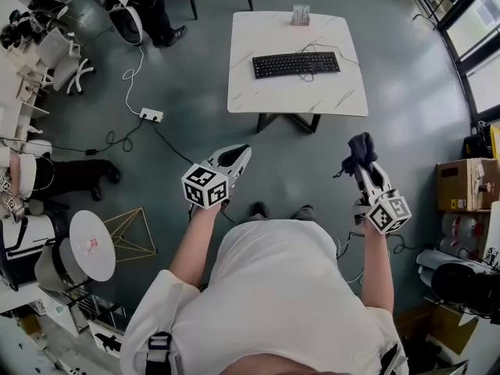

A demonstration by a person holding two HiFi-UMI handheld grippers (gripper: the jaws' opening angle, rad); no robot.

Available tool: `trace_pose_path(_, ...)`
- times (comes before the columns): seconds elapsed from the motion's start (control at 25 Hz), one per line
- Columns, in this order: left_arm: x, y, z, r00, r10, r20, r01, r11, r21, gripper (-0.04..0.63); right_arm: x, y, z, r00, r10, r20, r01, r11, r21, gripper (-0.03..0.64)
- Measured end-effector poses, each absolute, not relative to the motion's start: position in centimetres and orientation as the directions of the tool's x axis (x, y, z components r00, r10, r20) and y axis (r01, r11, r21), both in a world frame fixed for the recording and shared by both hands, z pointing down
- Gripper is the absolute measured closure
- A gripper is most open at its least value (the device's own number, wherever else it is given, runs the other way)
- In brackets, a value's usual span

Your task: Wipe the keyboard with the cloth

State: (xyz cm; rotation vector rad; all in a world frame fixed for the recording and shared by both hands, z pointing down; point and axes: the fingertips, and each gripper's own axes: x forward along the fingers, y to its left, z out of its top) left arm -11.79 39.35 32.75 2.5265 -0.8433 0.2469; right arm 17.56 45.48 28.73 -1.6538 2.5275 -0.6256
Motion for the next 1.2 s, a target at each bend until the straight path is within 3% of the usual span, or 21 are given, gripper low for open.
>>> trace_pose_path(0.6, -14.1, 37.3, 33.1, 0.805, -0.506, 0.309, -0.592, -0.709, 0.383, 0.588, 14.8, 44.5, 29.5, -0.42, -0.888, 0.186, -0.867, 0.332, -0.371, 0.514)
trace_pose_path(1.2, -10.5, 30.5, 33.9, 0.808, -0.498, 0.315, -0.589, -0.713, 0.38, 0.588, 16.9, 35.3, 31.0, -0.485, -0.851, 0.202, -0.836, 0.384, -0.393, 0.514)
